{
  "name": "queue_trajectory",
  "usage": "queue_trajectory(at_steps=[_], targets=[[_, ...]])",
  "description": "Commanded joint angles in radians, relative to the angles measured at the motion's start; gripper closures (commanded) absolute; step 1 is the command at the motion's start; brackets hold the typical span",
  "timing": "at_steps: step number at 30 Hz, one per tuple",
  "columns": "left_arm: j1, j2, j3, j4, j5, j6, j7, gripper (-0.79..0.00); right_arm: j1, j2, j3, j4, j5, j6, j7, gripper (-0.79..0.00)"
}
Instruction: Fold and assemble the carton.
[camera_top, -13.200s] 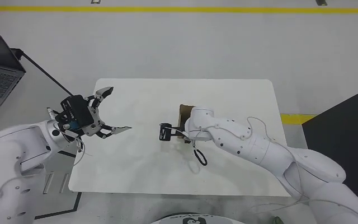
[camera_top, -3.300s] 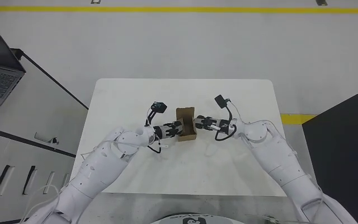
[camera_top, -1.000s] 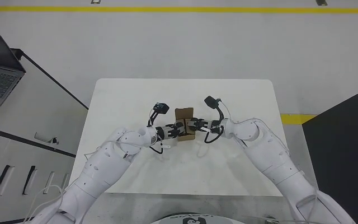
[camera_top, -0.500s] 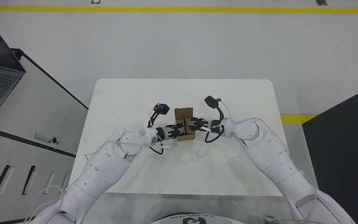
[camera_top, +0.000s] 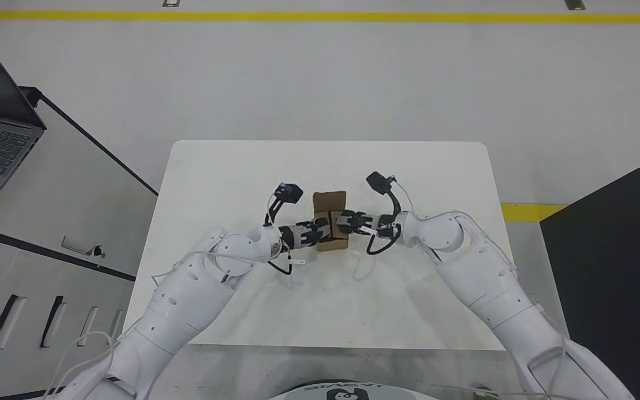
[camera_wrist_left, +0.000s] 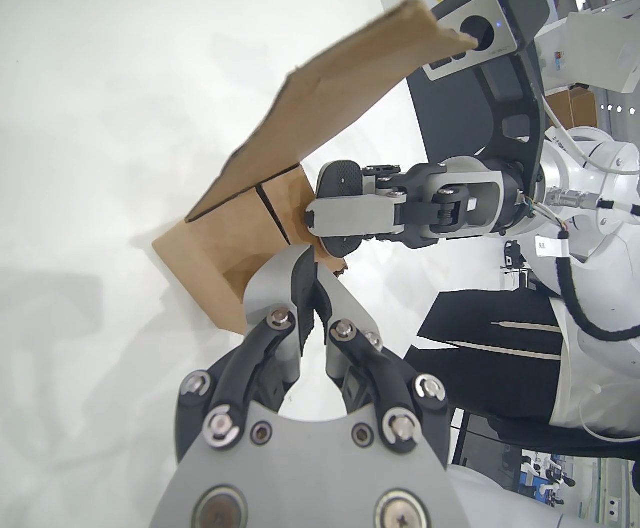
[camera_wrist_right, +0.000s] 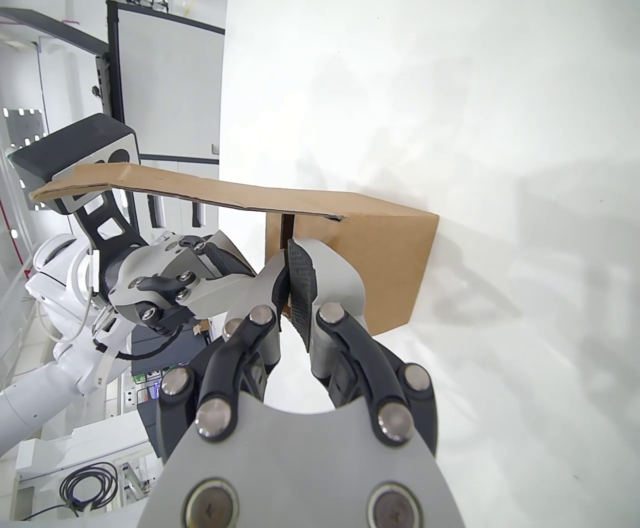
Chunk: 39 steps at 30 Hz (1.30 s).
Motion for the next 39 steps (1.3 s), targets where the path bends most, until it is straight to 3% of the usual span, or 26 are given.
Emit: queue_trajectory(at_steps=[1,39], targets=[[0.002,0.000,-0.003,-0.002,0.001,-0.006,0.010,0.000,-0.002,0.000,0.004,-0.004,0.002,-0.005,-0.004,0.000],[-0.018,-0.022,0.001,0.040,0.015,0.008,0.040,0.000,0.018,-0.014,0.002,0.053,0.024,-0.022,-0.011,0.000]])
